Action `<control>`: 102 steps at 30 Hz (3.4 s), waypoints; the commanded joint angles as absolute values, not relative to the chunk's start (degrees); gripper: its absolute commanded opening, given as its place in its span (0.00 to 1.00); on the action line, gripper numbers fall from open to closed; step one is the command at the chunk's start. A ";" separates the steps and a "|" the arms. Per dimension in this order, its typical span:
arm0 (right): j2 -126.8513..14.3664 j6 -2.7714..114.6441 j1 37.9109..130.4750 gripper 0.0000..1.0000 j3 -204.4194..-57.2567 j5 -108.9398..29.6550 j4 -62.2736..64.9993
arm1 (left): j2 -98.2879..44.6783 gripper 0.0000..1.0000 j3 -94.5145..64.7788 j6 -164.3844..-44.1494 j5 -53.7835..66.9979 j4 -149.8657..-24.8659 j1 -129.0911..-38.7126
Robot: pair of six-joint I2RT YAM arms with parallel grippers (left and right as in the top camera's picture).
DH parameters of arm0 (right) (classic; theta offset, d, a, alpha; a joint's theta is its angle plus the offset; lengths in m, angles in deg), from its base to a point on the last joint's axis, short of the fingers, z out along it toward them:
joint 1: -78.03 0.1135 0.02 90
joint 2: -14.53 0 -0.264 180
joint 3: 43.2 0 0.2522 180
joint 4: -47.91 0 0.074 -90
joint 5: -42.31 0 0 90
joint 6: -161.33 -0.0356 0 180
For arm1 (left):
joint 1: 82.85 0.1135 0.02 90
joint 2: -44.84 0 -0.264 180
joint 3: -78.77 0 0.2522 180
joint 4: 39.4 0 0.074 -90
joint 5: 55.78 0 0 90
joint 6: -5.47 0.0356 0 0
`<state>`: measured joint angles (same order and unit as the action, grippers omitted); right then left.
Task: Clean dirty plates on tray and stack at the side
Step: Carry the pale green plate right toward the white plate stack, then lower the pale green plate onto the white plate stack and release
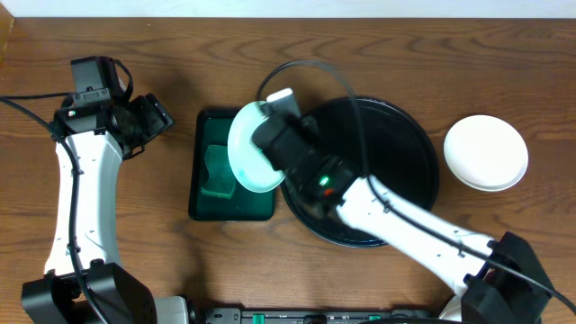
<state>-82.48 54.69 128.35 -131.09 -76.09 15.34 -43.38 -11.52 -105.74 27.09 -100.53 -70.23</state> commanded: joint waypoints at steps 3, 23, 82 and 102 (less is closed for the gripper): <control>-81.96 46.32 121.69 0.01 -131.59 -53.93 14.71 | -43.58 0.80 -12.09 -106.27 27.41 -100.62 -70.01; -80.93 45.05 86.06 0.01 -131.59 -21.93 2.82 | -43.58 0.80 -12.09 -106.27 27.41 -100.62 -70.01; -83.36 65.42 93.97 0.01 -121.78 -43.81 20.11 | -43.58 0.80 -12.09 -106.24 27.41 -100.62 -70.01; -53.81 55.08 85.17 0.01 -121.71 -91.28 -5.88 | -43.58 0.81 -12.09 -106.27 27.41 -100.62 -70.01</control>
